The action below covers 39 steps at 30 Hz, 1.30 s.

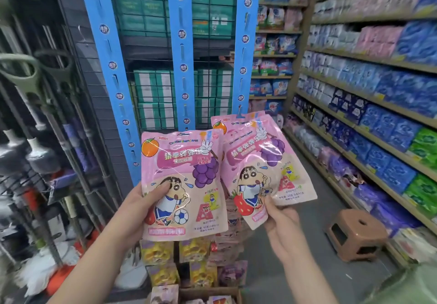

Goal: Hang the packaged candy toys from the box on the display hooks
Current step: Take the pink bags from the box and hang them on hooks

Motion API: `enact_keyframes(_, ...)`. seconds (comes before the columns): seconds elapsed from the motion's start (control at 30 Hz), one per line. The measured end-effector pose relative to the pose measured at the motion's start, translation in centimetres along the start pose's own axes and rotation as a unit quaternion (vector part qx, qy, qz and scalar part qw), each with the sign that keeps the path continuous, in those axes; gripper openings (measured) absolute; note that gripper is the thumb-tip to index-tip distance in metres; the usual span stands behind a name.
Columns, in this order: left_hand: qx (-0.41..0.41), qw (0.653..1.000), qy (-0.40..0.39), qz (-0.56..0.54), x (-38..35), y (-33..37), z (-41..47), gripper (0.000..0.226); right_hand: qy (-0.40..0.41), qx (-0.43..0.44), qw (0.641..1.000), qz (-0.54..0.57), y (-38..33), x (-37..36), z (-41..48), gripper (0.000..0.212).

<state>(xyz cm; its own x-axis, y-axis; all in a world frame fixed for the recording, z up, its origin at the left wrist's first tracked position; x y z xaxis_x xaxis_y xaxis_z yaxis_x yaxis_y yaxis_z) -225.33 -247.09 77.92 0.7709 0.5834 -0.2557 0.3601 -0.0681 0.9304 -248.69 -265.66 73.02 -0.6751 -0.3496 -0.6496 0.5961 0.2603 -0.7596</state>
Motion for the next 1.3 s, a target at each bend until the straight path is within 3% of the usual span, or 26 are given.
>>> enact_keyframes(0.07, -0.007, 1.000, 0.002, -0.021, -0.5, 0.6, 0.2, 0.051, -0.007, 0.014, 1.000, 0.009, -0.9, -0.9, 1.1, 0.046)
enact_keyframes(0.1, -0.008, 1.000, 0.003, -0.024, -0.8, 0.9, 0.4, 0.049, -0.013, 0.019, 1.000, 0.012, -1.5, -1.4, 1.6, 0.046)
enact_keyframes(0.23, -0.021, 1.000, -0.019, -0.008, -1.2, 3.2, 1.5, 0.095, -0.033, 0.033, 0.998, 0.031, -3.5, -3.7, 3.9, 0.039)
enact_keyframes(0.4, -0.036, 0.999, -0.036, -0.003, -1.0, 6.3, 3.4, 0.107, -0.024, 0.045, 0.998, 0.047, -4.4, -6.6, 6.5, 0.044)
enact_keyframes(0.57, -0.039, 0.998, -0.049, -0.032, -0.7, 8.0, 6.3, 0.048, -0.019, 0.046, 0.998, 0.046, -3.6, -8.8, 8.8, 0.048)
enact_keyframes(0.77, -0.043, 0.997, -0.057, -0.028, -1.0, 8.6, 7.7, 0.039, -0.001, 0.038, 0.997, 0.064, -1.9, -9.4, 10.3, 0.026)
enact_keyframes(0.9, -0.044, 0.997, -0.050, -0.027, -1.4, 8.9, 7.7, 0.038, 0.010, 0.027, 0.996, 0.082, -0.9, -8.6, 10.9, 0.029)
enact_keyframes(0.97, -0.048, 0.997, -0.045, -0.025, -1.6, 9.0, 7.8, 0.050, 0.009, 0.017, 0.997, 0.077, -0.4, -8.1, 11.0, 0.030)
enact_keyframes(1.07, -0.052, 0.998, -0.027, -0.009, -2.3, 8.9, 7.9, 0.090, 0.013, 0.007, 0.997, 0.071, 0.4, -7.3, 11.1, 0.038)
enact_keyframes(1.2, -0.058, 0.998, -0.010, -0.010, -3.4, 8.7, 7.9, 0.110, 0.025, -0.007, 0.998, 0.061, 0.8, -6.4, 11.3, 0.049)
enact_keyframes(1.3, -0.064, 0.998, -0.008, -0.010, -4.0, 8.4, 7.9, 0.110, 0.023, -0.021, 0.998, 0.053, 0.9, -5.6, 11.6, 0.055)
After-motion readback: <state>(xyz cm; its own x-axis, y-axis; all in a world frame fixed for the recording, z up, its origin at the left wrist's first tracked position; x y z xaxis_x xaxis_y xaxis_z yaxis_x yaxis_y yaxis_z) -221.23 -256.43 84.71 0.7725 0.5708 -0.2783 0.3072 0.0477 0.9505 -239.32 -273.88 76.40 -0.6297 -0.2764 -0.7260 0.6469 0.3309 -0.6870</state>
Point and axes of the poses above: each hand's wrist, its own z-axis towards the middle knuckle, its own x-axis out of the back of the hand, y = z × x, the point moved 4 cm from there along z, towards the middle knuckle, and after that the axes turned 10 degrees about x, right-handed, at the moved point
